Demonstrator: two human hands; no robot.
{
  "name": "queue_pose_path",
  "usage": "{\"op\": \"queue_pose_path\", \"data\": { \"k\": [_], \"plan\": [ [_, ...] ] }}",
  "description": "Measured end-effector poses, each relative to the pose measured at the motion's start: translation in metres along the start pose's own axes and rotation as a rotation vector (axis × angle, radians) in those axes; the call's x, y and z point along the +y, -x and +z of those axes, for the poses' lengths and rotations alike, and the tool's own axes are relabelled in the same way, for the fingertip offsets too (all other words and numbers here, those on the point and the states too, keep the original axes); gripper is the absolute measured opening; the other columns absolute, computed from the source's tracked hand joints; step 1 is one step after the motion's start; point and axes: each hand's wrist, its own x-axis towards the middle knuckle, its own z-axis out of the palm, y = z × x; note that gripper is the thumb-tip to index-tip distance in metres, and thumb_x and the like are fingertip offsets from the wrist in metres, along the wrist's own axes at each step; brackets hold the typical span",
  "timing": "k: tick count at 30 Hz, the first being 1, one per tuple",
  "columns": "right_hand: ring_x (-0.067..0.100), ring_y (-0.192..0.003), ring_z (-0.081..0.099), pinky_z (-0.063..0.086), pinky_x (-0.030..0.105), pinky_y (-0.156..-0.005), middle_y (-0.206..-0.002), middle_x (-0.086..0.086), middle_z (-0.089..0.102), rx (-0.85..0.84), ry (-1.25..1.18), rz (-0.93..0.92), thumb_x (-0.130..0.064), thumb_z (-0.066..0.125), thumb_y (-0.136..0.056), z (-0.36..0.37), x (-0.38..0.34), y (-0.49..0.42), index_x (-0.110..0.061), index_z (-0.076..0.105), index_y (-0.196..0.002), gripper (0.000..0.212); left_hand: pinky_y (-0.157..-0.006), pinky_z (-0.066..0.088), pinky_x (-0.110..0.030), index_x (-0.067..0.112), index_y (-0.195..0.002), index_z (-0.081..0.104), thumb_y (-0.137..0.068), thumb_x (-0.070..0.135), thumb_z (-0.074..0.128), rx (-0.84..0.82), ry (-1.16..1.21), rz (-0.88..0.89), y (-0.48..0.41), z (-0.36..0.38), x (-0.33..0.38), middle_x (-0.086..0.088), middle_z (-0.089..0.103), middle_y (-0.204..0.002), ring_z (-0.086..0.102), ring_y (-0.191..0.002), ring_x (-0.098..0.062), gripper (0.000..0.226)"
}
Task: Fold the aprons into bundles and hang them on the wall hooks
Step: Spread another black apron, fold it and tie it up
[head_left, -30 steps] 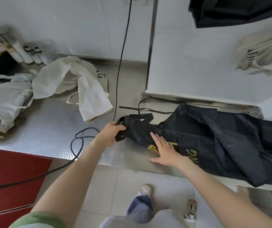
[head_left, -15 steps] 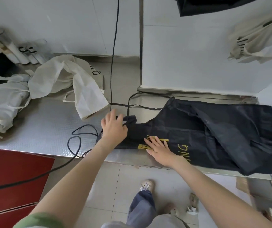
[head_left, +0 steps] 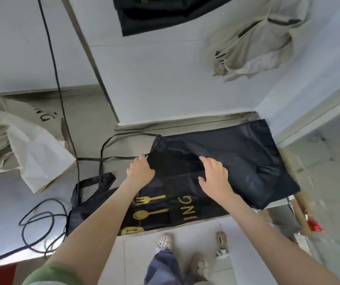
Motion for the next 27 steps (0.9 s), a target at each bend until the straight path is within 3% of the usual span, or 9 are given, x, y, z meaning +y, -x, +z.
{"op": "queue_pose_path", "data": {
  "k": [5,8,10,11,14,16,20,24,27],
  "plan": [
    [0.025,-0.141,0.023,0.019,0.045,-0.114,-0.156,0.006,0.018,-0.033,0.26,0.229,-0.035,0.062,-0.088,-0.006,0.057,-0.008,-0.024,0.004,-0.152,0.087,-0.102,0.037,-0.046,0.008,-0.141,0.03,-0.091,0.026,0.058,0.169,-0.018,0.029,-0.026,0.002,0.034,-0.017,0.042,-0.138,0.04,-0.127,-0.035,0.06],
    [0.029,-0.125,0.047,0.035,0.05,-0.105,-0.14,0.014,0.045,0.03,0.354,0.205,-0.021,0.08,-0.069,0.002,0.072,-0.014,-0.016,0.03,-0.146,0.091,-0.109,0.026,-0.044,0.016,-0.146,0.024,-0.093,0.027,0.054,0.281,-0.187,0.212,-0.034,0.009,0.058,-0.013,0.029,-0.147,0.031,-0.132,-0.032,0.061],
    [0.032,-0.104,0.06,0.048,0.054,-0.091,-0.118,0.017,0.06,0.047,0.445,0.148,-0.014,0.091,-0.045,0.007,0.076,-0.022,-0.012,0.049,-0.134,0.098,-0.111,0.02,-0.044,0.022,-0.148,0.021,-0.095,0.034,0.051,0.258,-0.276,0.354,-0.037,0.019,0.08,-0.012,0.021,-0.151,0.025,-0.136,-0.03,0.062],
    [0.032,-0.104,0.06,0.048,0.055,-0.091,-0.117,0.016,0.061,0.007,0.464,0.137,-0.015,0.092,-0.045,0.006,0.077,-0.027,-0.013,0.049,-0.134,0.099,-0.113,0.017,-0.044,0.023,-0.149,0.02,-0.095,0.036,0.05,0.219,-0.311,0.416,-0.04,0.026,0.094,-0.01,0.019,-0.152,0.023,-0.138,-0.029,0.063],
    [0.03,-0.13,0.042,0.03,0.053,-0.109,-0.143,0.014,0.04,-0.036,0.518,0.098,-0.014,0.073,-0.077,-0.001,0.078,-0.037,-0.021,0.017,-0.152,0.094,-0.115,0.011,-0.045,0.02,-0.148,0.021,-0.095,0.032,0.051,0.129,-0.431,0.5,-0.052,0.042,0.114,-0.009,0.016,-0.155,0.017,-0.142,-0.025,0.063],
    [0.031,-0.136,0.031,0.024,0.051,-0.111,-0.15,0.014,0.027,-0.149,0.608,0.056,-0.009,0.068,-0.081,-0.011,0.086,-0.046,-0.023,-0.001,-0.153,0.101,-0.116,0.013,-0.046,0.016,-0.146,0.023,-0.091,0.015,0.054,0.11,-0.518,0.495,-0.063,0.045,0.122,-0.009,0.022,-0.153,0.02,-0.142,-0.026,0.064],
    [0.031,-0.135,0.029,0.015,0.053,-0.115,-0.149,0.015,0.025,-0.218,0.699,0.013,-0.013,0.07,-0.079,-0.029,0.101,-0.06,-0.022,-0.009,-0.152,0.107,-0.112,0.024,-0.045,0.01,-0.14,0.027,-0.086,0.005,0.055,0.118,-0.527,0.419,-0.08,0.041,0.131,-0.008,0.033,-0.143,0.031,-0.135,-0.026,0.061],
    [0.03,-0.125,0.043,0.007,0.054,-0.117,-0.132,0.01,0.048,-0.09,0.641,0.031,-0.031,0.055,-0.09,-0.045,0.109,-0.071,-0.015,0.015,-0.15,0.074,-0.103,0.033,-0.043,0.01,-0.132,0.032,-0.084,0.028,0.068,0.034,-0.429,0.31,-0.097,0.024,0.138,-0.008,0.043,-0.134,0.04,-0.126,-0.028,0.063],
    [0.032,-0.107,0.058,0.022,0.059,-0.111,-0.114,0.01,0.063,0.012,0.605,-0.009,-0.058,0.047,-0.087,-0.051,0.105,-0.08,-0.013,0.046,-0.136,0.067,-0.1,0.031,-0.041,0.016,-0.128,0.046,-0.081,0.032,0.066,-0.079,-0.448,0.247,-0.104,0.012,0.137,-0.009,0.047,-0.13,0.038,-0.124,-0.029,0.053]
  ]
}}
